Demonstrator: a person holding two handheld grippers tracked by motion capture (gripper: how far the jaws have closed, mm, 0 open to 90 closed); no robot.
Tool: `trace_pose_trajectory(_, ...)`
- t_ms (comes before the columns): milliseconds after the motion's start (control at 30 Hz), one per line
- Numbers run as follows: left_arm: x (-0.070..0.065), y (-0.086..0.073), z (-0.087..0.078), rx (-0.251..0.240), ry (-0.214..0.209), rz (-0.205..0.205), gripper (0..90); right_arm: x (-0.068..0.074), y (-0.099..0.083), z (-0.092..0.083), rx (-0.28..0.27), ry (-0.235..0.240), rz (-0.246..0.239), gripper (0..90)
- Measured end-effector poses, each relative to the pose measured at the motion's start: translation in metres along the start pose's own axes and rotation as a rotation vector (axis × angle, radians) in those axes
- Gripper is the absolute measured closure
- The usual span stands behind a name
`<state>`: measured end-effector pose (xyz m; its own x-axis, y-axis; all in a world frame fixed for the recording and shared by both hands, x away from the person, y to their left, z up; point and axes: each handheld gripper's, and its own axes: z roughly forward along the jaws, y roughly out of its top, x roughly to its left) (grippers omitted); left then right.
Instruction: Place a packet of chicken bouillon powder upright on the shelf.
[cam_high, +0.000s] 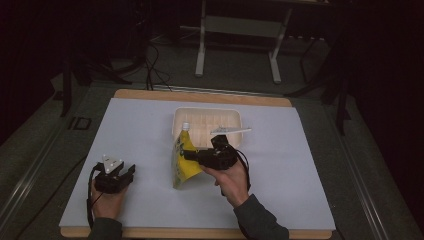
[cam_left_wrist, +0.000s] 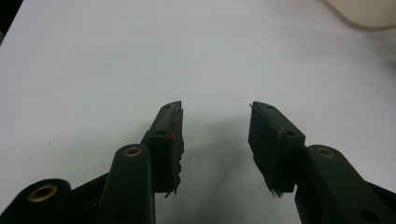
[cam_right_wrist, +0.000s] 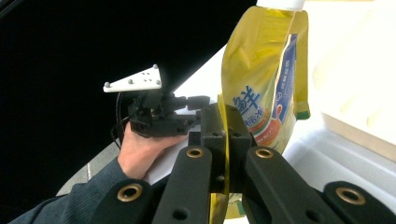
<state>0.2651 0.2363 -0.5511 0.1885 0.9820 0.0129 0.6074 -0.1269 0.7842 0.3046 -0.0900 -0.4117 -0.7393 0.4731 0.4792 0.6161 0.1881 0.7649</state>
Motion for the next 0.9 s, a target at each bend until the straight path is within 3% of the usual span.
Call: trace_pose_trajectory(900, 0.0, 0.0, 0.0, 0.005, -0.002, -0.003, 54.9, 0.01, 0.034, -0.015, -0.051, -0.064, -0.086, 90.0)
